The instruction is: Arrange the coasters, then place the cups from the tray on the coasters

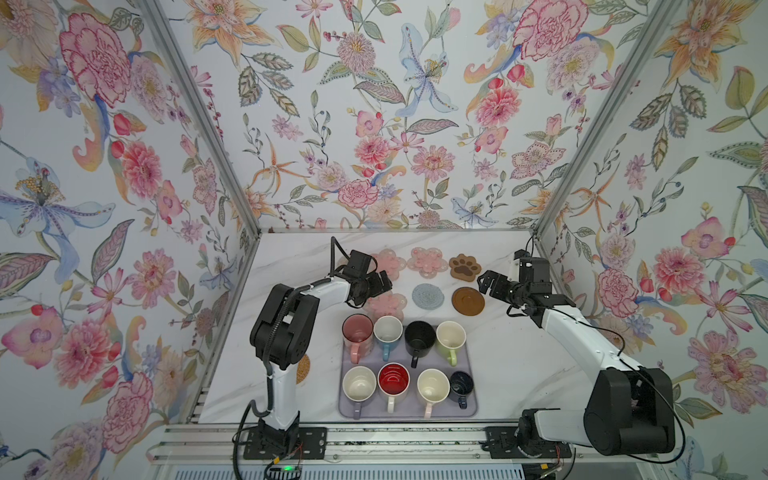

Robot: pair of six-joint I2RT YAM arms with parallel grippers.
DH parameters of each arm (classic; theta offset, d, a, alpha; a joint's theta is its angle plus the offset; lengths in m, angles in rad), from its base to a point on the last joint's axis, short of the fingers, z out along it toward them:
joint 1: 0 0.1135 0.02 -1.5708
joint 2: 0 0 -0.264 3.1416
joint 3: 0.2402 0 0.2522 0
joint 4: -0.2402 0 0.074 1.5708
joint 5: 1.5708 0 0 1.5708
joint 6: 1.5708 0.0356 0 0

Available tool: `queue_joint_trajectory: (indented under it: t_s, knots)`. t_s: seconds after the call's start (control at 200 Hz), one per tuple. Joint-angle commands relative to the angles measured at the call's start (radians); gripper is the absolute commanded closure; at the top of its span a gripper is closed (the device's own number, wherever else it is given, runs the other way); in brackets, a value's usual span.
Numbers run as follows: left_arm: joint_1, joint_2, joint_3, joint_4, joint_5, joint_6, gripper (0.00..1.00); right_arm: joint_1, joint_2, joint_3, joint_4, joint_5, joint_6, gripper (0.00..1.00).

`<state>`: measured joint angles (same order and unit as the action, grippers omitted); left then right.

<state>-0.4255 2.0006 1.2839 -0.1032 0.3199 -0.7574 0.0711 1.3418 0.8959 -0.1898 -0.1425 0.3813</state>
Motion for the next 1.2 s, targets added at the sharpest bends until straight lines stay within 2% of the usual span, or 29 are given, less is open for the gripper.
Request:
queue_joint_trajectory:
  t_s: [0.0,0.185,0.405,0.525,0.686,0.906,1.081,1.196]
  knots:
    - [0.008,0.023,0.039,0.027,0.034,-0.014,0.01,-0.002,-0.013,0.017,0.006,0.002,0.005,0.01]
    - [0.044,-0.037,0.068,0.004,-0.005,0.019,0.01,-0.002,-0.03,0.017,0.013,0.006,0.005,0.01]
    - [0.107,-0.223,0.022,-0.048,-0.101,0.073,0.01,-0.002,-0.059,0.004,0.034,0.006,0.009,0.01]
    - [0.115,-0.367,-0.08,-0.094,-0.182,0.082,0.01,0.002,-0.08,-0.002,0.058,0.01,0.017,0.01]
    - [0.117,-0.604,-0.3,-0.15,-0.296,0.061,0.01,0.018,-0.094,-0.026,0.099,0.02,0.031,0.01]
    - [0.132,-0.903,-0.587,-0.179,-0.375,0.014,0.01,0.073,-0.115,-0.087,0.185,0.047,0.04,0.01]
    - [0.146,-1.078,-0.694,-0.24,-0.41,-0.003,0.01,0.122,-0.11,-0.088,0.189,0.067,0.037,0.01]
    - [0.153,-1.144,-0.732,-0.286,-0.429,-0.018,0.01,0.143,-0.116,-0.098,0.189,0.085,0.025,0.01]
